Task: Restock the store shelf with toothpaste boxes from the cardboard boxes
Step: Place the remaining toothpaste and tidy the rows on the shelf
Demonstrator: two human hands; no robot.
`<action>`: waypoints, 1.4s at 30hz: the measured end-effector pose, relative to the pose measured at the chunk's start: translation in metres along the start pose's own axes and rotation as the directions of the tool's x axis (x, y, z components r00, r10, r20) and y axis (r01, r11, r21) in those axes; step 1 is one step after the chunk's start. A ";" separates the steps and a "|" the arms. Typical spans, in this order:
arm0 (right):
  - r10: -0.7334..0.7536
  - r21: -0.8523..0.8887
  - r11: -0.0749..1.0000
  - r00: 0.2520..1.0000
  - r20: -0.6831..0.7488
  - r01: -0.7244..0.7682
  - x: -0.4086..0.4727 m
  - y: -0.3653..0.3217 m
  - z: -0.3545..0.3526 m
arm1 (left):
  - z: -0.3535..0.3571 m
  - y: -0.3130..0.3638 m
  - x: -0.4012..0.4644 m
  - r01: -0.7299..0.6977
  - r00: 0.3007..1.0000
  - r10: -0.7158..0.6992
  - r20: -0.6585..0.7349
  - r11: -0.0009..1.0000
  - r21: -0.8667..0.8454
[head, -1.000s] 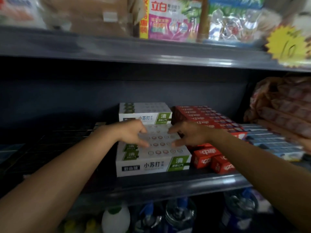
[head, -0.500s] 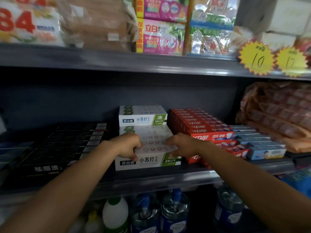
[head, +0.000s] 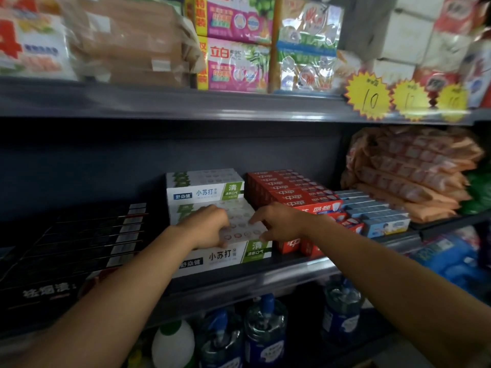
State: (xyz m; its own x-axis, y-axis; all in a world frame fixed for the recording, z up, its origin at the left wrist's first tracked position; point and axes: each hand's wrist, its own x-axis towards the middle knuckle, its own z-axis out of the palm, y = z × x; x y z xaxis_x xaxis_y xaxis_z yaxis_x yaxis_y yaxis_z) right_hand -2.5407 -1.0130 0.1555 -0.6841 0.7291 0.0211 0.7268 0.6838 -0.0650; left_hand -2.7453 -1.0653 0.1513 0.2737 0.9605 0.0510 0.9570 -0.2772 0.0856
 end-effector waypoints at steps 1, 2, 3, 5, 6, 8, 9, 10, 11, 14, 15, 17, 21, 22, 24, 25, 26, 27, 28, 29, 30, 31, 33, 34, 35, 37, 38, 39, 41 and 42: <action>0.009 -0.019 1.000 1.000 -0.016 -0.009 -0.007 0.001 -0.006 | 0.000 0.005 0.003 -0.019 0.999 0.019 -0.035 1.000 -0.010; 0.021 -0.030 0.999 0.999 -0.029 -0.022 -0.014 0.003 -0.011 | 0.000 0.010 0.006 -0.040 0.997 0.038 -0.067 0.999 -0.018; 0.044 -0.035 0.998 0.998 -0.036 -0.045 -0.022 0.007 -0.017 | 0.000 0.015 0.009 -0.061 0.994 0.058 -0.094 0.998 -0.026; 0.101 -0.060 0.993 0.993 -0.056 -0.104 -0.040 0.020 -0.028 | 0.001 0.028 0.016 -0.088 0.989 0.080 -0.127 0.994 -0.059; 0.129 -0.078 0.988 0.989 -0.069 -0.135 -0.049 0.029 -0.033 | 0.001 0.035 0.020 -0.101 0.986 0.090 -0.137 0.992 -0.074; 0.172 -0.090 0.979 0.980 -0.101 -0.182 -0.067 0.051 -0.039 | 0.002 0.053 0.030 -0.123 0.983 0.107 -0.151 0.987 -0.100; 0.190 -0.086 0.976 0.975 -0.111 -0.200 -0.076 0.063 -0.040 | 0.004 0.062 0.036 -0.125 0.982 0.106 -0.157 0.985 -0.118; 0.207 -0.087 0.972 0.971 -0.117 -0.217 -0.085 0.075 -0.040 | 0.007 0.071 0.042 -0.122 0.982 0.098 -0.163 0.982 -0.143; 0.220 -0.095 0.968 0.968 -0.119 -0.232 -0.093 0.088 -0.041 | 0.010 0.081 0.049 -0.113 0.983 0.085 -0.163 0.979 -0.171; 0.221 -0.094 0.968 0.969 -0.113 -0.232 -0.106 0.132 -0.042 | 0.018 0.105 0.072 -0.055 0.986 0.017 -0.165 0.973 -0.226; 0.210 -0.088 0.971 0.971 -0.118 -0.221 -0.107 0.147 -0.043 | 0.020 0.112 0.081 -0.022 0.984 -0.020 -0.175 0.971 -0.236; 0.178 -0.064 0.980 0.975 -0.136 -0.188 -0.105 0.174 -0.045 | 0.022 0.123 0.096 0.041 0.970 -0.099 -0.220 0.966 -0.254; 0.107 -0.028 0.993 0.987 -0.116 -0.111 -0.088 0.220 -0.039 | 0.021 0.138 0.110 0.228 0.897 -0.313 -0.313 0.933 -0.279; 0.090 -0.015 0.996 0.991 -0.100 -0.092 -0.083 0.230 -0.037 | 0.022 0.140 0.112 0.275 0.884 -0.354 -0.304 0.922 -0.273; 0.040 0.008 0.999 0.996 -0.076 -0.039 -0.072 0.243 -0.032 | 0.025 0.143 0.113 0.362 0.875 -0.427 -0.228 0.890 -0.278; 0.013 0.012 1.000 0.998 -0.067 -0.012 -0.068 0.248 -0.029 | 0.028 0.145 0.114 0.396 0.869 -0.459 -0.185 0.869 -0.296; -0.008 0.015 1.000 0.998 -0.057 0.008 -0.064 0.252 -0.027 | 0.029 0.147 0.115 0.424 0.860 -0.488 -0.150 0.847 -0.322; -0.024 0.015 1.000 0.998 -0.050 0.024 -0.060 0.257 -0.026 | 0.030 0.149 0.117 0.444 0.849 -0.511 -0.131 0.826 -0.347; -0.040 0.014 0.999 0.998 -0.048 0.041 -0.057 0.261 -0.024 | 0.029 0.153 0.120 0.462 0.837 -0.533 -0.126 0.810 -0.360; -0.054 0.016 0.998 0.997 -0.053 0.055 -0.054 0.265 -0.022 | 0.029 0.157 0.123 0.478 0.823 -0.551 -0.134 0.801 -0.360; -0.066 0.021 0.998 0.996 -0.064 0.068 -0.051 0.270 -0.021 | 0.028 0.164 0.127 0.492 0.811 -0.567 -0.144 0.795 -0.354; -0.079 0.029 0.996 0.994 -0.074 0.082 -0.048 0.275 -0.020 | 0.028 0.170 0.131 0.499 0.804 -0.573 -0.156 0.794 -0.348; -0.103 0.046 0.993 0.991 -0.081 0.107 -0.045 0.284 -0.019 | 0.031 0.183 0.138 0.511 0.792 -0.582 -0.185 0.797 -0.324; -0.112 0.051 0.992 0.991 -0.078 0.116 -0.045 0.288 -0.020 | 0.032 0.188 0.141 0.521 0.781 -0.592 -0.200 0.793 -0.316; -0.125 0.059 0.990 0.989 -0.074 0.129 -0.044 0.291 -0.020 | 0.033 0.191 0.143 0.531 0.769 -0.604 -0.211 0.786 -0.317; -0.147 0.081 0.985 0.987 -0.070 0.152 -0.045 0.296 -0.020 | 0.034 0.195 0.144 0.552 0.751 -0.629 -0.203 0.765 -0.331; -0.149 0.087 0.984 0.986 -0.073 0.155 -0.045 0.296 -0.020 | 0.034 0.195 0.144 0.560 0.742 -0.639 -0.200 0.756 -0.338; -0.145 0.094 0.984 0.986 -0.079 0.152 -0.046 0.296 -0.019 | 0.035 0.194 0.143 0.566 0.734 -0.650 -0.197 0.746 -0.351; -0.123 0.123 0.983 0.986 -0.110 0.136 -0.048 0.296 -0.017 | 0.036 0.195 0.142 0.571 0.725 -0.667 -0.174 0.722 -0.391; -0.099 0.129 0.985 0.987 -0.127 0.116 -0.050 0.297 -0.015 | 0.035 0.195 0.142 0.570 0.727 -0.668 -0.161 0.717 -0.402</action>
State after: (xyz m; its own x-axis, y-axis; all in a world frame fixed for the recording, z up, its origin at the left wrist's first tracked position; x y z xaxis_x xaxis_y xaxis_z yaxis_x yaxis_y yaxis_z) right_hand -2.2900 -0.8458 0.1506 -0.7396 0.6554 0.1535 0.6287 0.7540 -0.1902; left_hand -2.5170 -0.9823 0.1404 -0.4559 0.8789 0.1401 0.8029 0.3382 0.4908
